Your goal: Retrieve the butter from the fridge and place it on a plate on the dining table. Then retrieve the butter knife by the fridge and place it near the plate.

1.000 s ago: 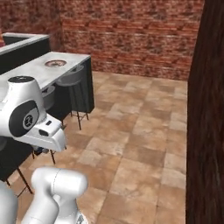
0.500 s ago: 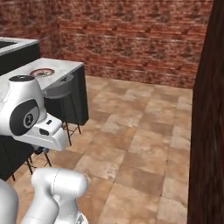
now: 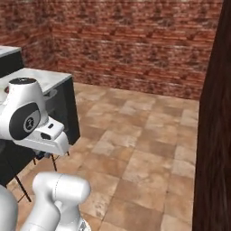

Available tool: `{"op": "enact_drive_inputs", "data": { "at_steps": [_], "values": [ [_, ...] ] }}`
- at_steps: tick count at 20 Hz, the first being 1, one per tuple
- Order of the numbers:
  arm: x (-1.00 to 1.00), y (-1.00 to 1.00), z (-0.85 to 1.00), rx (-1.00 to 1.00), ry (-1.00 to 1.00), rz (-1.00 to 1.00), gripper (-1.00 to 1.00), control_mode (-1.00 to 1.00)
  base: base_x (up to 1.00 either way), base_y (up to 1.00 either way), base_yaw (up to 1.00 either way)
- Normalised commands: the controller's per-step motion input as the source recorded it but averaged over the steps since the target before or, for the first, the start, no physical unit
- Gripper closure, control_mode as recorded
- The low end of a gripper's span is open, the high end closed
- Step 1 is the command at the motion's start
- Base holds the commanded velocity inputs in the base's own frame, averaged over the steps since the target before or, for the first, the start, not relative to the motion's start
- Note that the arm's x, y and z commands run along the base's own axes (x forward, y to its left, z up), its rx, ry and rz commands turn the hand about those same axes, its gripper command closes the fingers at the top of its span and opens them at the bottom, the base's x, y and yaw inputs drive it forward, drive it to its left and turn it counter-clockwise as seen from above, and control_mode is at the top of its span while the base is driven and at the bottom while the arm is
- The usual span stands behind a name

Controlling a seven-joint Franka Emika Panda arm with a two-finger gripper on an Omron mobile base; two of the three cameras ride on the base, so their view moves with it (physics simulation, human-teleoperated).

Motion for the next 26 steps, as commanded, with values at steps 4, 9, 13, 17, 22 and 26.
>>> {"op": "enact_drive_inputs", "data": {
  "at_steps": [4,9,13,17,22,26],
  "values": [
    [0.00,0.00,0.00,0.00,0.00,0.00,1.00,1.00,1.00,0.00,0.17],
    [0.00,0.00,0.00,0.00,0.00,0.00,1.00,1.00,1.00,-0.01,0.34],
    [0.00,0.00,0.00,0.00,0.00,0.00,1.00,1.00,1.00,-0.01,0.37],
    [0.00,0.00,0.00,0.00,0.00,0.00,1.00,1.00,1.00,-0.03,0.40],
    [0.00,0.00,0.00,0.00,0.00,0.00,1.00,1.00,0.90,-0.15,0.45],
    [0.00,0.00,0.00,0.00,0.00,0.00,1.00,1.00,0.71,-0.06,0.55]
  ]
}}
